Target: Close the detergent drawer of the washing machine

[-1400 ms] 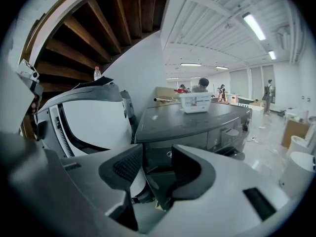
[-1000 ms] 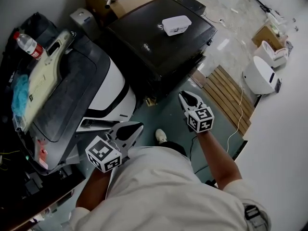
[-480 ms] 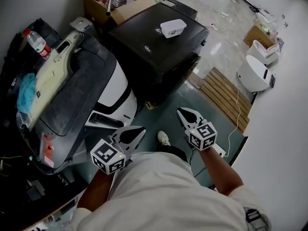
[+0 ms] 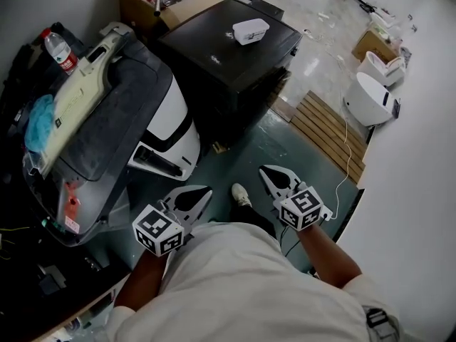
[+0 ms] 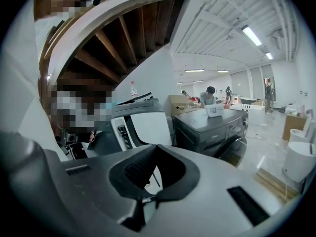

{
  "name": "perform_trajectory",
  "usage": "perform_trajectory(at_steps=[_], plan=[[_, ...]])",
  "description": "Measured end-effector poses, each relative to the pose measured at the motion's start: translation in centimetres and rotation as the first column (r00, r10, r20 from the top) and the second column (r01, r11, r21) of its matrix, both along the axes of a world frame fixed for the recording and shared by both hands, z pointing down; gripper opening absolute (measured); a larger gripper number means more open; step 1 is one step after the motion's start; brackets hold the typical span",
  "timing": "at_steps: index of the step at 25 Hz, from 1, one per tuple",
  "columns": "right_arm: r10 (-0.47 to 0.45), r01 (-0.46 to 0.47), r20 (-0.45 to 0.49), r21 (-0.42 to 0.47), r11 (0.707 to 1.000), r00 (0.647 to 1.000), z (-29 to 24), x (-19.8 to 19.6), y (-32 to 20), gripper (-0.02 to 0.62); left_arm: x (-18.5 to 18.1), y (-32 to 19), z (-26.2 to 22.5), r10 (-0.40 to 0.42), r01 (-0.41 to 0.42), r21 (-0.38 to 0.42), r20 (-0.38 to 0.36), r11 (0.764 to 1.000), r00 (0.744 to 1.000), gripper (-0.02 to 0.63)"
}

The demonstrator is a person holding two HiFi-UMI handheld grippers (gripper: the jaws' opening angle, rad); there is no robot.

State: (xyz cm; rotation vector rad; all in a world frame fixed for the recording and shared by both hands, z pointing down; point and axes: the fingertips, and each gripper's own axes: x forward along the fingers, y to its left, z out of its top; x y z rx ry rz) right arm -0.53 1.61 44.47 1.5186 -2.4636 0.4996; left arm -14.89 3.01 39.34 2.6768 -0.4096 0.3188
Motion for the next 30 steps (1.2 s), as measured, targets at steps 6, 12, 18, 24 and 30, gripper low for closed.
perform_trajectory(at_steps=[6, 12, 18, 24, 30], plan=[[-0.008, 0.008, -0.001, 0.014, 1.000, 1.000, -0.8, -1.4, 2.0, 0.005, -1.2, 1.4, 0.1, -0.001, 0.001, 0.007, -0.008, 1.000, 1.000, -0.005], [-0.011, 0.011, -0.002, 0.027, 1.000, 1.000, -1.5, -2.3, 3.6, 0.005, -2.4, 2.7, 0.3, -0.014, 0.014, 0.009, -0.013, 1.000, 1.000, -0.005], [-0.015, 0.015, -0.005, 0.030, 0.999, 1.000, -1.8, -3.0, 4.6, 0.005, -3.3, 3.6, 0.5, -0.025, 0.025, 0.007, -0.020, 1.000, 0.999, -0.005], [-0.023, 0.023, -0.010, 0.037, 0.999, 1.000, -2.1, -3.7, 5.1, 0.005, -4.1, 4.1, 0.6, -0.035, 0.035, 0.006, -0.024, 0.999, 0.999, -0.005], [-0.035, 0.036, -0.013, 0.044, 0.998, 0.999, -2.4, -4.2, 5.6, 0.005, -4.3, 4.6, 0.7, -0.040, 0.040, 0.003, -0.028, 0.999, 0.999, -0.005]])
